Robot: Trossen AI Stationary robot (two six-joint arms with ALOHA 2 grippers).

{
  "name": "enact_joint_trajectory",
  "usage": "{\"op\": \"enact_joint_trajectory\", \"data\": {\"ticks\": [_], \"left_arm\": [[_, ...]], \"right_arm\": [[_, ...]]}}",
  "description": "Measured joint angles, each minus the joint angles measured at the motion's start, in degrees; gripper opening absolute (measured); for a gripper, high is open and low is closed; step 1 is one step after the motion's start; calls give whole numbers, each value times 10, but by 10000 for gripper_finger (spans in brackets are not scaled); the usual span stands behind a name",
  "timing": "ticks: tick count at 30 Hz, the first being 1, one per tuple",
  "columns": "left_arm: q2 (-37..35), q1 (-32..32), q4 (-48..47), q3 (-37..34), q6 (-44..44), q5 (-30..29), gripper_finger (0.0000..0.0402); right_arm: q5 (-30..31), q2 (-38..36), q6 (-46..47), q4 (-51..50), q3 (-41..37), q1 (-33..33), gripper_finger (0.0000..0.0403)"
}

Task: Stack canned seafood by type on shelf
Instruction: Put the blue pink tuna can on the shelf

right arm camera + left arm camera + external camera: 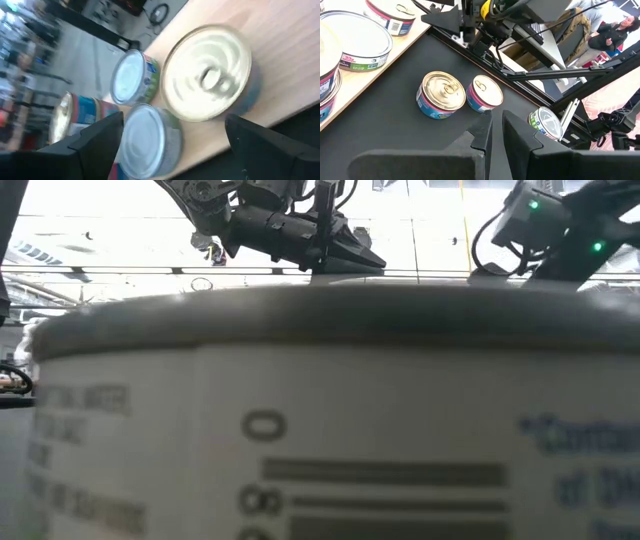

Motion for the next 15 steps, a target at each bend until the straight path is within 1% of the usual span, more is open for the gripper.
{"op": "enact_joint_trajectory", "data": {"ticks": [4,7,9,12,15], "left_arm": [[0,0,0,0,3,0,44],[0,0,0,0,5,0,44],[0,0,0,0,6,0,44],[0,0,4,0,6,0,44],[0,0,5,0,6,0,44]], "right_arm": [[-24,0,-31,-61,26,-3,333],[-36,0,-63,-74,46,-3,332],[-49,0,-114,-69,65,-2,331],[-94,0,-202,-56,93,-5,328],[-134,0,-253,-62,109,-21,307]]}}
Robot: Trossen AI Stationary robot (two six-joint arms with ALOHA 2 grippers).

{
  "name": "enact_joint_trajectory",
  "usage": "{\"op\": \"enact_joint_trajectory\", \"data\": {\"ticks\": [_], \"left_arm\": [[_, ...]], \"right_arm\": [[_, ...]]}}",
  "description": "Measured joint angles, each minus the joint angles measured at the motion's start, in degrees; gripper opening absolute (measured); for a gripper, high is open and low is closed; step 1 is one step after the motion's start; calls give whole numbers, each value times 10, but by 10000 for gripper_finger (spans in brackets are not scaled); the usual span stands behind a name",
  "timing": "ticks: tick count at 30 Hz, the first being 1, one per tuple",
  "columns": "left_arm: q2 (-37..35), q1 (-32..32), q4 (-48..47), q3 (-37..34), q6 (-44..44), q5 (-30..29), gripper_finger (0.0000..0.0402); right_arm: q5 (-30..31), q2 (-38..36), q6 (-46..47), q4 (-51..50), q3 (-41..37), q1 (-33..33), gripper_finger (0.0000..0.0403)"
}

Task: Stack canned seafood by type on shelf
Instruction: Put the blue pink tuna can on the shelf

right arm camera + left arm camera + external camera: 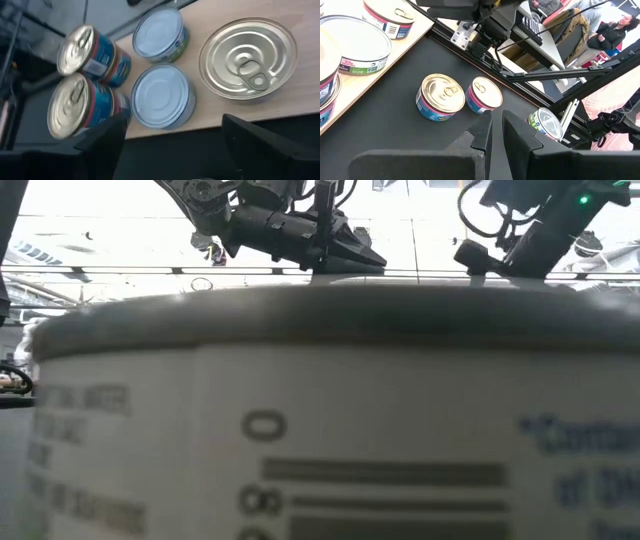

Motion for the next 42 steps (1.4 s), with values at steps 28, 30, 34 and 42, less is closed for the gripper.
{"op": "enact_joint_trajectory", "data": {"ticks": [28,30,34,42], "left_arm": [[0,0,-1,0,-6,-1,44],[0,0,-1,0,-6,-1,44],[0,0,-1,0,-6,-4,44],[0,0,-2,0,-6,-14,44]], "right_arm": [[-263,198,-515,-174,177,-309,0],[-262,218,-533,-174,186,-312,0],[-260,241,-552,-174,195,-313,0],[-241,279,-573,-175,195,-313,0]]}}
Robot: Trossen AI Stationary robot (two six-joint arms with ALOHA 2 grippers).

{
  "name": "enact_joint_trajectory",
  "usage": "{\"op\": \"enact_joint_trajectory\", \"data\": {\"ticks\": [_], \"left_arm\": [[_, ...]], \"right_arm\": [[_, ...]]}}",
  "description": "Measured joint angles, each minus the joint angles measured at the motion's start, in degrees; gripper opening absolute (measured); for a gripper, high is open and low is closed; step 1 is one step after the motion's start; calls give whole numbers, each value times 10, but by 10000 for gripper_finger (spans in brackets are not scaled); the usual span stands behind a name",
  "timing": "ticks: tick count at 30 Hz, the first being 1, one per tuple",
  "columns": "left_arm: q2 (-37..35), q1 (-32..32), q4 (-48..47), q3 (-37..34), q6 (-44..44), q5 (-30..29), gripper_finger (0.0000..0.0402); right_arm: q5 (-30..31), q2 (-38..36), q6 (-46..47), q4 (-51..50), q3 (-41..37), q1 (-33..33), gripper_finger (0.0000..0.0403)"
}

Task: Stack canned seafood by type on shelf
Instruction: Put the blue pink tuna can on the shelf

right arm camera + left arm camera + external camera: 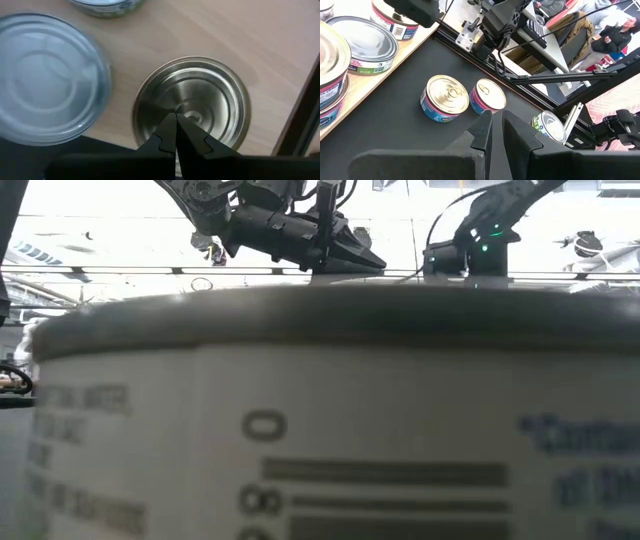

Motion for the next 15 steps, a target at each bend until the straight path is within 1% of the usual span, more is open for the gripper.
{"op": "enact_joint_trajectory", "data": {"ticks": [6,15], "left_arm": [[0,0,-2,0,0,-3,44],[0,1,-6,0,0,-4,44]], "right_arm": [[30,13,-19,9,1,-7,0],[26,14,-64,55,1,-55,0]]}}
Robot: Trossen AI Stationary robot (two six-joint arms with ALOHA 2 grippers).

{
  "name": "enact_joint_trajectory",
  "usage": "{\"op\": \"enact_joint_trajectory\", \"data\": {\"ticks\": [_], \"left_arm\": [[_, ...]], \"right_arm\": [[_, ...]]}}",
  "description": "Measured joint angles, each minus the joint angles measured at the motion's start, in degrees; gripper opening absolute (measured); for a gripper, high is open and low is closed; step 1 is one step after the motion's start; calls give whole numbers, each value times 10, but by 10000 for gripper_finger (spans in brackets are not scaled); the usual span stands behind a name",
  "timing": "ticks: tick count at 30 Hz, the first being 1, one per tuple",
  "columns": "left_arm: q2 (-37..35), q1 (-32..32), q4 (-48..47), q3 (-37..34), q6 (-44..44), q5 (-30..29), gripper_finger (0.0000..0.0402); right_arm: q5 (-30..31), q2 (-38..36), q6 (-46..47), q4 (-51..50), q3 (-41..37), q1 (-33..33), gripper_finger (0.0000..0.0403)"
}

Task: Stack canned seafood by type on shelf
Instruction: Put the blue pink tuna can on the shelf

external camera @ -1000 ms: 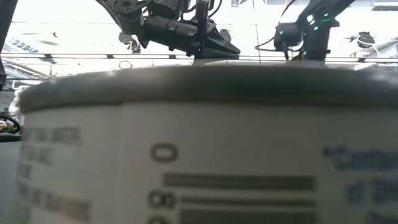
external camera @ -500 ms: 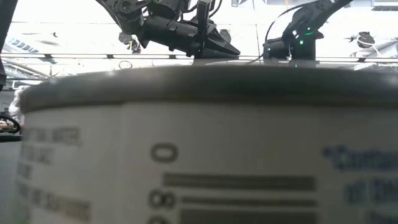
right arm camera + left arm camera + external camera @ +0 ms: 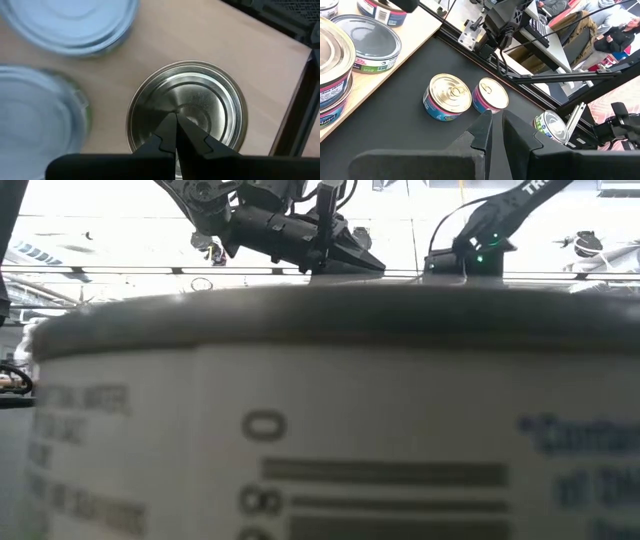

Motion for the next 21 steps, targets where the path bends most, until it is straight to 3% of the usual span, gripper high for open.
{"op": "enact_joint_trajectory", "data": {"ticks": [21], "left_arm": [[0,20,0,0,0,0,44]], "right_arm": [[0,7,-77,79,-1,-92,0]]}}
